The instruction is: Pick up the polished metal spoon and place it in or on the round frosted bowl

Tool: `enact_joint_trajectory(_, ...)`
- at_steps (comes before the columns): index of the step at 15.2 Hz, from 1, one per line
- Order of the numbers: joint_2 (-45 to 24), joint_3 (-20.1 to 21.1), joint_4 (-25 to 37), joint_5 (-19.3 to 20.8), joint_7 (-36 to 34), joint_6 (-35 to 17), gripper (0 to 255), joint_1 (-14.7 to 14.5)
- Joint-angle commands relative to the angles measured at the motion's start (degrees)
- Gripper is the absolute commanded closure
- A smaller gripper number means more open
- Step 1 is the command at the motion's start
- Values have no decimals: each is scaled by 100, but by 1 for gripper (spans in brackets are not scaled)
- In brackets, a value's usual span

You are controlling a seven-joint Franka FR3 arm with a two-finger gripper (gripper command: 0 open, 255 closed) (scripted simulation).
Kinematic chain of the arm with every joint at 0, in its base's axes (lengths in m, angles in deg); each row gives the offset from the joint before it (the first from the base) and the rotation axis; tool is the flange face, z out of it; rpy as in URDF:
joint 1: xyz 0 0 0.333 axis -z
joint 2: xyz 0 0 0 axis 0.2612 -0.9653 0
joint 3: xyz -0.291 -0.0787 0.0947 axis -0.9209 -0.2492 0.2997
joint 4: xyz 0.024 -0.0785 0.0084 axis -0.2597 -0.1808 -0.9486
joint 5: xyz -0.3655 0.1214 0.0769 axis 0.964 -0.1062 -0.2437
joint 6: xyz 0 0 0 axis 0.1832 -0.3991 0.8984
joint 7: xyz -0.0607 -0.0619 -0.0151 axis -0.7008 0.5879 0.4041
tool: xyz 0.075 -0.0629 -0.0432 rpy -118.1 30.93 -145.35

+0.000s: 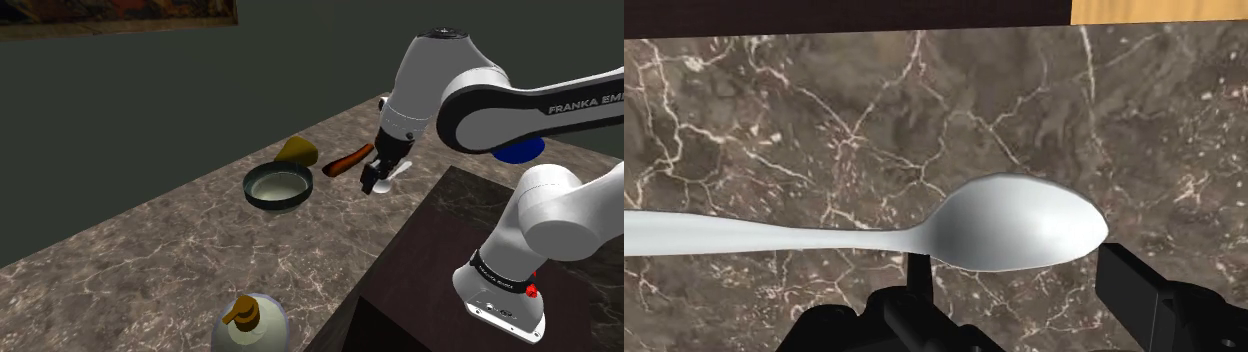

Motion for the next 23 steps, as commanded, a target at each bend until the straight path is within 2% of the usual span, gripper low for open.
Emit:
enact_joint_trajectory(1, 41, -33, 136, 21, 15, 178, 255, 10)
enact_joint_trajectory(6, 114, -96, 445, 62, 40, 560, 255, 29)
enact_joint_trajectory(14, -1902, 504, 2013, 388, -533, 111, 255, 401)
enact_joint_trajectory(19, -3127, 857, 3174, 865, -1016, 126, 255, 582)
enact_joint_trajectory(23, -4139, 1069, 4230, 1381, -1442, 307, 255, 596)
